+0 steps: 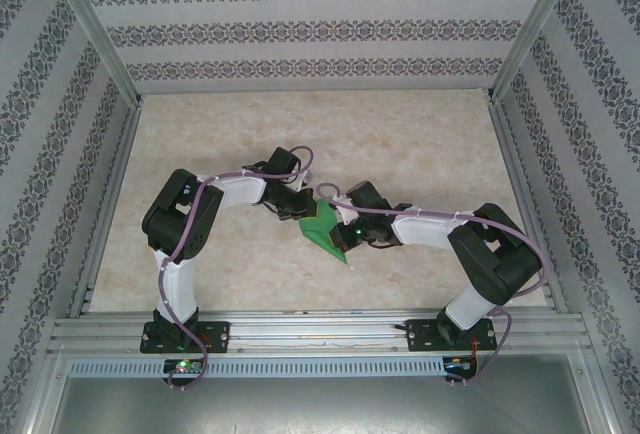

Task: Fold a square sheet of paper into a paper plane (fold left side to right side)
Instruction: Third fold the triangle at the center of the table.

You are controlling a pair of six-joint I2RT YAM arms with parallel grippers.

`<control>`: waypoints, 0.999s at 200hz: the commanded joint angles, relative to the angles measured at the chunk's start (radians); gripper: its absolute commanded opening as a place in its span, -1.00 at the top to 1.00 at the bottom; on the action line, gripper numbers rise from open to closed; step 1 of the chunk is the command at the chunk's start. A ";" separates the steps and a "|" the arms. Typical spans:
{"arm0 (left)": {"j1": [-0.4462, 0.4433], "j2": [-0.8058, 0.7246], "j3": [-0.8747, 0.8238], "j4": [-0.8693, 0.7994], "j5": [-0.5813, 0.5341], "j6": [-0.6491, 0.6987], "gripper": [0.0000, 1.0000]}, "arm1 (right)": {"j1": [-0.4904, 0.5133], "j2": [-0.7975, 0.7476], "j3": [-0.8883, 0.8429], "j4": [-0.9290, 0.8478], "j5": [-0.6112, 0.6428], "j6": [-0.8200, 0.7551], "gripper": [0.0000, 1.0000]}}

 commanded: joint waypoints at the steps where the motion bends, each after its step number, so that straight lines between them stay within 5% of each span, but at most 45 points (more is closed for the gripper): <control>1: -0.017 0.033 0.005 -0.071 -0.034 0.025 1.00 | -0.011 0.016 0.027 -0.014 0.025 0.000 1.00; 200: -0.018 0.031 -0.002 -0.055 -0.031 0.014 1.00 | -0.014 0.058 0.041 -0.023 0.037 -0.011 1.00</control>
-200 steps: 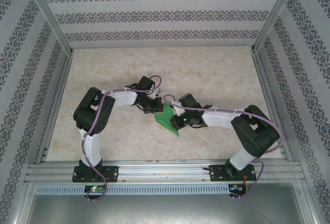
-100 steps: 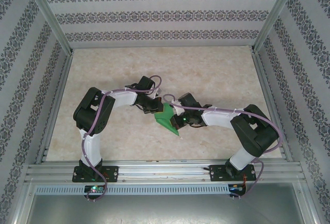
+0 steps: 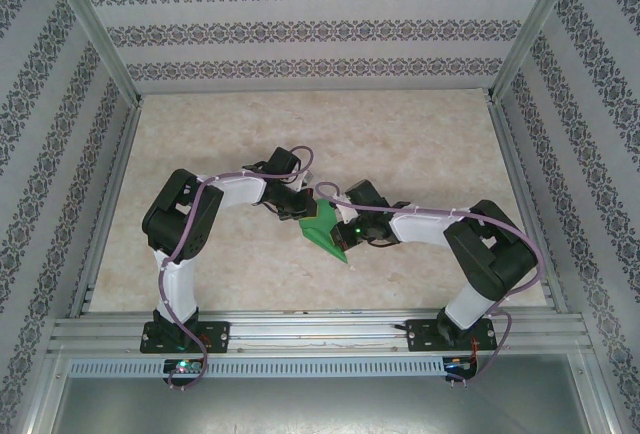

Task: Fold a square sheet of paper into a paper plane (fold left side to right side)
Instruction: Third fold the triangle at the center of the table.

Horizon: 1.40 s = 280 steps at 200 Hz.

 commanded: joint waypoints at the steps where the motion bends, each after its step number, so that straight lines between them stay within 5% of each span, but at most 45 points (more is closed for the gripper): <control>1: -0.019 0.031 -0.001 -0.055 -0.031 0.014 1.00 | -0.006 0.026 0.020 -0.010 0.019 -0.010 1.00; 119: -0.001 -0.140 0.044 -0.076 -0.092 0.055 0.61 | -0.002 0.071 0.000 -0.075 0.005 -0.006 1.00; 200: -0.022 -0.430 -0.279 0.114 -0.032 -0.068 0.82 | -0.002 0.082 0.006 -0.101 -0.014 0.011 1.00; 280: -0.083 -0.349 -0.356 0.286 0.027 -0.178 0.88 | -0.004 0.099 0.013 -0.123 -0.015 0.010 1.00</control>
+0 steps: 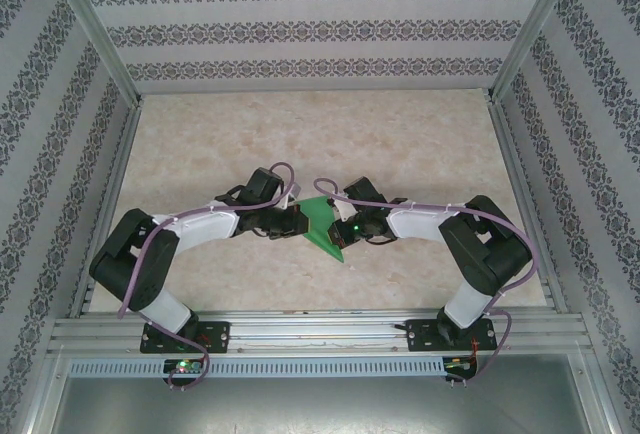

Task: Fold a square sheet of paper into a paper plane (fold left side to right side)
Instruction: Third fold the triangle at the center of the table.

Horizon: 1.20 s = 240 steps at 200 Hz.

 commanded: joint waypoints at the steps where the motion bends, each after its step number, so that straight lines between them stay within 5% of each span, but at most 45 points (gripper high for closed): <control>1: -0.024 0.044 0.020 0.087 0.027 -0.035 0.88 | 0.000 0.058 -0.023 -0.108 0.028 0.006 1.00; 240: -0.051 0.221 0.045 0.056 -0.033 -0.015 0.91 | -0.002 0.077 -0.006 -0.139 0.037 -0.008 1.00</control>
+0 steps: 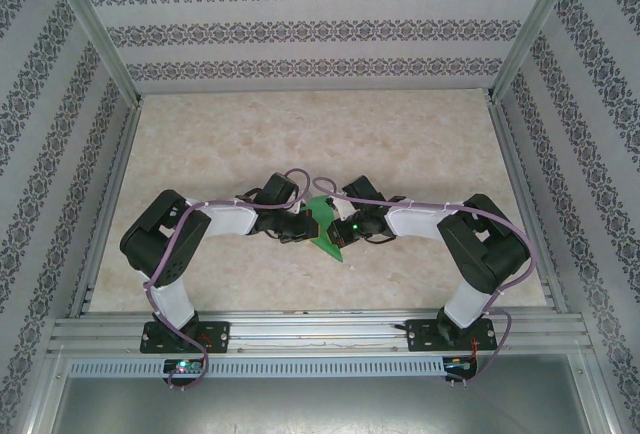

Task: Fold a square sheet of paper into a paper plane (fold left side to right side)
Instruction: Third fold the triangle at the center of the table.

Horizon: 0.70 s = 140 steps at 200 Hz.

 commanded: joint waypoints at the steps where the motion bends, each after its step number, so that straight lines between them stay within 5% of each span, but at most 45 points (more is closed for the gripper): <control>1: -0.012 0.027 -0.007 -0.030 -0.027 0.017 0.91 | -0.002 0.063 -0.026 -0.116 0.044 -0.007 1.00; 72: -0.012 0.043 -0.019 -0.062 -0.060 0.024 0.92 | -0.003 0.059 -0.004 -0.122 0.029 0.001 0.98; 140: -0.012 0.072 -0.020 -0.118 -0.094 0.008 0.97 | -0.041 -0.049 0.069 -0.125 -0.038 0.046 0.30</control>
